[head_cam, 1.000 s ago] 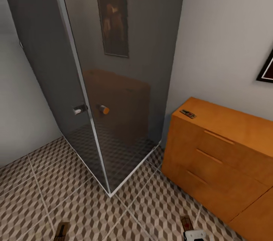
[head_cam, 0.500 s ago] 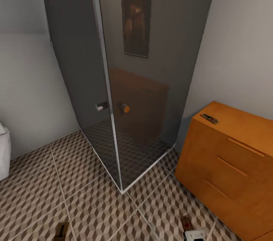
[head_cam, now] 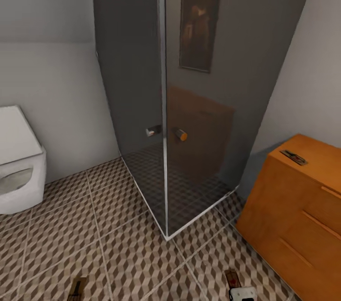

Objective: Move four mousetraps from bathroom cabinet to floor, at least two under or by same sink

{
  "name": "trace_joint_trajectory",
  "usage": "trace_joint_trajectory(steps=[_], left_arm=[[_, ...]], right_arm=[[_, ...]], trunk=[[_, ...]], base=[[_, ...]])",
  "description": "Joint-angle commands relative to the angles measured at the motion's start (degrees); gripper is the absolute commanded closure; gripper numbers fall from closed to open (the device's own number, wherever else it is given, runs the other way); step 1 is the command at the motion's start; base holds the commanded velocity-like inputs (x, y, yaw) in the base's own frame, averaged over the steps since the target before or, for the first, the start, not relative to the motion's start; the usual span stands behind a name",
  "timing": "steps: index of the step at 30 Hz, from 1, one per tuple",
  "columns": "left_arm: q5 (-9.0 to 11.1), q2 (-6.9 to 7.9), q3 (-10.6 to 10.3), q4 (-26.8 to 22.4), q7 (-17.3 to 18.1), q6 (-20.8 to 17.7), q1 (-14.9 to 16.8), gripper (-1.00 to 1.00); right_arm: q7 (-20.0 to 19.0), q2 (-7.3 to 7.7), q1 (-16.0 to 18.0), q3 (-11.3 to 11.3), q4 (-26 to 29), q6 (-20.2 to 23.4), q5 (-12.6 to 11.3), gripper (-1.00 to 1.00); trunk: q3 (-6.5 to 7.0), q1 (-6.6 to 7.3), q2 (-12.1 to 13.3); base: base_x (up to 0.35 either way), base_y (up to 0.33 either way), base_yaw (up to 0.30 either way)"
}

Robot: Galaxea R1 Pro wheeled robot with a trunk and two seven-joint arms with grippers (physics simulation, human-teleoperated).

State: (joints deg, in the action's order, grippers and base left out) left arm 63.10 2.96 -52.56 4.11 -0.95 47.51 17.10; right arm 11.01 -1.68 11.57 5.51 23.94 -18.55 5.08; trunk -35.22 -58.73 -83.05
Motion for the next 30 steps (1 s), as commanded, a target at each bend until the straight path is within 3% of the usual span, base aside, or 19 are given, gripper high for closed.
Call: trace_joint_trajectory(steps=[1,30], left_arm=[[0.0,-0.03,-0.44,0.11,-0.37,0.13,0.04,1.0],[0.0,-0.06,-0.44,0.11,-0.37,0.13,0.04,1.0]], right_arm=[[0.46,0.02,0.03,0.21,-0.03,0.0,0.45,1.0],[0.43,0.01,0.03,0.26,-0.03,0.0,0.45,1.0]], trunk=[[-0.05,0.0,-0.02],[-0.05,0.0,-0.02]], base=[[0.0,0.0,0.288],[0.0,0.0,0.288]])
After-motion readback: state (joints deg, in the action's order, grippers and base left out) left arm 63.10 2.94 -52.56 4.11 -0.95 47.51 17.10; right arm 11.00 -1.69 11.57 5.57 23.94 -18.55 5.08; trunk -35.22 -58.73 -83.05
